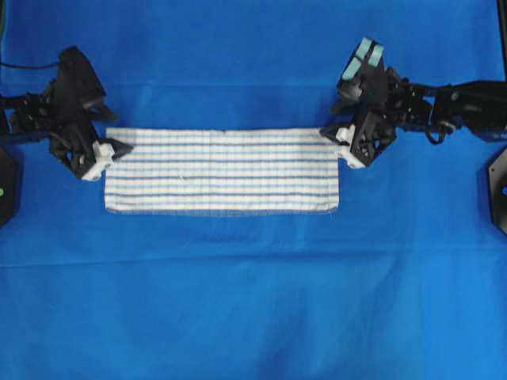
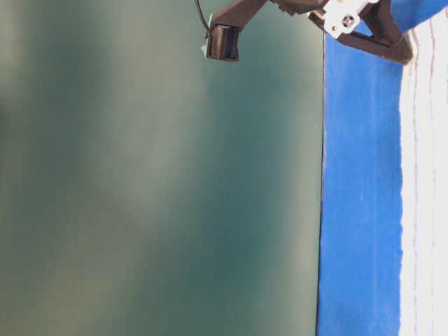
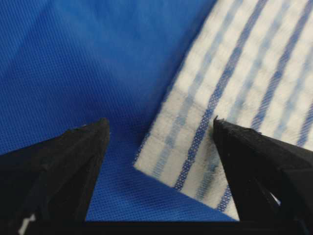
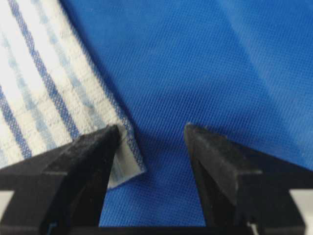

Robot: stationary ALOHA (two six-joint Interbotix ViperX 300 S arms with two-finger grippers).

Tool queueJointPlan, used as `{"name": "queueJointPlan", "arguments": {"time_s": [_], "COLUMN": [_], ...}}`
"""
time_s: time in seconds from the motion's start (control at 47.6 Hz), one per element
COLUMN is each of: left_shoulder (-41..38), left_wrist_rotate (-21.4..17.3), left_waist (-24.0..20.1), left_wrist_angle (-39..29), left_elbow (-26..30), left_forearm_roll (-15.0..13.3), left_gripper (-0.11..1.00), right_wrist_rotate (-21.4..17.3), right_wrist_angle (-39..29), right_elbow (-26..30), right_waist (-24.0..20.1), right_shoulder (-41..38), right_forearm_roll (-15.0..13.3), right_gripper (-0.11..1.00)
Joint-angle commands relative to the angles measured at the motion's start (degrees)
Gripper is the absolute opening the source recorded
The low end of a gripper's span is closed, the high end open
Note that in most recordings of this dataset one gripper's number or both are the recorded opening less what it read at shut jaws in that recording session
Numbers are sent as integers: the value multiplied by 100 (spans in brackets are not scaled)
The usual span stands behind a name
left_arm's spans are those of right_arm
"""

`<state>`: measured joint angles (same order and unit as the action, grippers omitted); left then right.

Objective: Fold the blue towel.
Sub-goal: 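Release, then grasp the folded strip's far corners with both grippers, then lift the strip and rotate it, left gripper swinging toward center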

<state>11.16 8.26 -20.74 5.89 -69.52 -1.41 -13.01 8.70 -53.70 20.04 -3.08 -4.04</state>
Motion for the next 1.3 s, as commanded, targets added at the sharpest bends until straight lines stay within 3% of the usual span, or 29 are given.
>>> {"name": "queueJointPlan", "arguments": {"time_s": [0.0, 0.252, 0.336, 0.483, 0.546, 0.924, 1.282], "left_shoulder": [-9, 26, 26, 9, 18, 281, 1652], "left_wrist_rotate": [-9, 79, 88, 88, 97, 88, 79], "left_waist": [-26, -97, -70, 0, 9, 0, 158], "left_wrist_angle": [53, -62, -255, -422, -431, -782, -1652], "left_elbow": [88, 44, 79, 123, 132, 325, 782], "left_forearm_roll": [0, 0, 0, 9, 9, 0, 0], "left_gripper": [81, 71, 53, 13, 2, 2, 2], "right_wrist_rotate": [-9, -9, 9, 9, 9, 9, 9], "right_wrist_angle": [35, 26, 26, 26, 26, -9, -861], "right_elbow": [53, 44, 44, 62, 62, 132, 185], "right_waist": [18, 0, -35, -88, -88, -88, -88], "right_shoulder": [35, 35, 35, 35, 35, 237, 1626], "right_forearm_roll": [-9, -9, -9, -26, -26, -26, -35], "right_gripper": [61, 58, 44, 3, 2, 2, 2]}}
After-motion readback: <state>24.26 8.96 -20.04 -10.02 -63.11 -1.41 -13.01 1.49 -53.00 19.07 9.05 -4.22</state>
